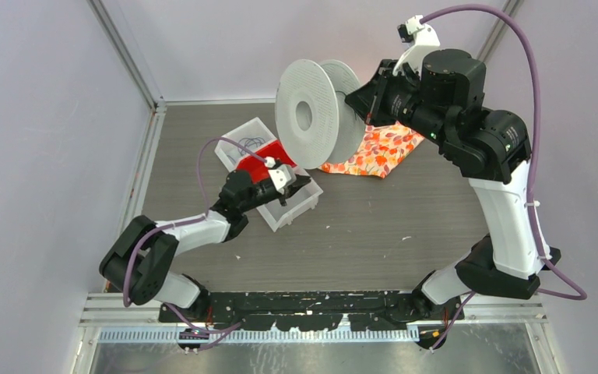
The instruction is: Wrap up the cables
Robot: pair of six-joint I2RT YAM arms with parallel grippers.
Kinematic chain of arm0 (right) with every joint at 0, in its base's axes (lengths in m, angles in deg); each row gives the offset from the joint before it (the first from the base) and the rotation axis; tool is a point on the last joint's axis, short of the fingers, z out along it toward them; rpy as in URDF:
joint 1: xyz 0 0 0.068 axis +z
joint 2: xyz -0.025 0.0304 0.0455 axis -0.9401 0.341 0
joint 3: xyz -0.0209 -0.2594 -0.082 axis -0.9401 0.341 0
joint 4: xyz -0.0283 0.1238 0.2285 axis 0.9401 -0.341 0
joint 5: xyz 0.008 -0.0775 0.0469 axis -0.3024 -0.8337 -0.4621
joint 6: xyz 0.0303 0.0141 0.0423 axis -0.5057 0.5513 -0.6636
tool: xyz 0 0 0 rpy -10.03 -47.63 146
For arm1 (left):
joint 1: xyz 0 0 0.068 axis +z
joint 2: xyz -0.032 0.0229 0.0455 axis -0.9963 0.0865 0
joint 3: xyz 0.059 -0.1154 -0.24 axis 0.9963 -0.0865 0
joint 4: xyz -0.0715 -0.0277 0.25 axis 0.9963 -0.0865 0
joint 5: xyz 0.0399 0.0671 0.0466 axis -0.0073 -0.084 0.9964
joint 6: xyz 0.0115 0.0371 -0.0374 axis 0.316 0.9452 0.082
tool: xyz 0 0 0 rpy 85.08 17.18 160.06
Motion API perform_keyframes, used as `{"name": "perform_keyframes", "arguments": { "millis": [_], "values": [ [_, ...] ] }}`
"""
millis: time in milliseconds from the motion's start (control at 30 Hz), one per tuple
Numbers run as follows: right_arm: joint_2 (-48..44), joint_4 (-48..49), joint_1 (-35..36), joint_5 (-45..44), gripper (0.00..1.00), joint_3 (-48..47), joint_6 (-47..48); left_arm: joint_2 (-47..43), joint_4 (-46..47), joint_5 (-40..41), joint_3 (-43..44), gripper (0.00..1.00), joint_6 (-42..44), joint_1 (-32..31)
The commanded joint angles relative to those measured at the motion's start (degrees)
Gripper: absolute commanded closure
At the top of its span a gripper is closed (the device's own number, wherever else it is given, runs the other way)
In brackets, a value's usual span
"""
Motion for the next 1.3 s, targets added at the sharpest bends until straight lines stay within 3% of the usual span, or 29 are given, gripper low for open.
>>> {"name": "perform_keyframes", "arguments": {
  "millis": [0,233,467,600,733,900,1067,1267],
  "values": [
    [-2.65,7.46,-0.03,-8.42,1.0,1.78,-0.55,-4.8,0.62,-0.13,0.15,1.0,-8.16,-0.38],
    [-1.34,11.57,-0.32,-22.83,1.0,7.28,-1.38,-16.29,-29.02,4.64,3.48,1.0,-18.03,-6.58],
    [2.23,13.98,-2.51,-25.02,1.0,7.5,-3.57,-19.99,-42.4,5.15,8.94,1.0,-27.14,-11.56],
    [4.89,13.24,-3.85,-26.84,1.0,7.02,-3.34,-20.04,-51.62,2.43,15.31,1.0,-28.09,-13.68],
    [7.37,11.18,-3.87,-28.8,1.0,7.99,-1.71,-20.47,-63.13,-0.16,25.09,1.0,-23.7,-13.91],
    [7.71,9.27,-3.76,-24.88,1.0,11.32,-1.73,-19.27,-67.84,0.0,36.31,1.0,-21.35,-13.91],
    [4.45,8.68,-3.66,-12.75,1.0,16.07,-1.07,-15.47,-70.0,2.24,45.19,1.0,-18.01,-13.91],
    [1.73,-0.18,-2.72,0.46,0.99,15.52,3.06,-12.44,-73.14,3.56,51.49,1.0,-9.19,-13.82]
  ]
}}
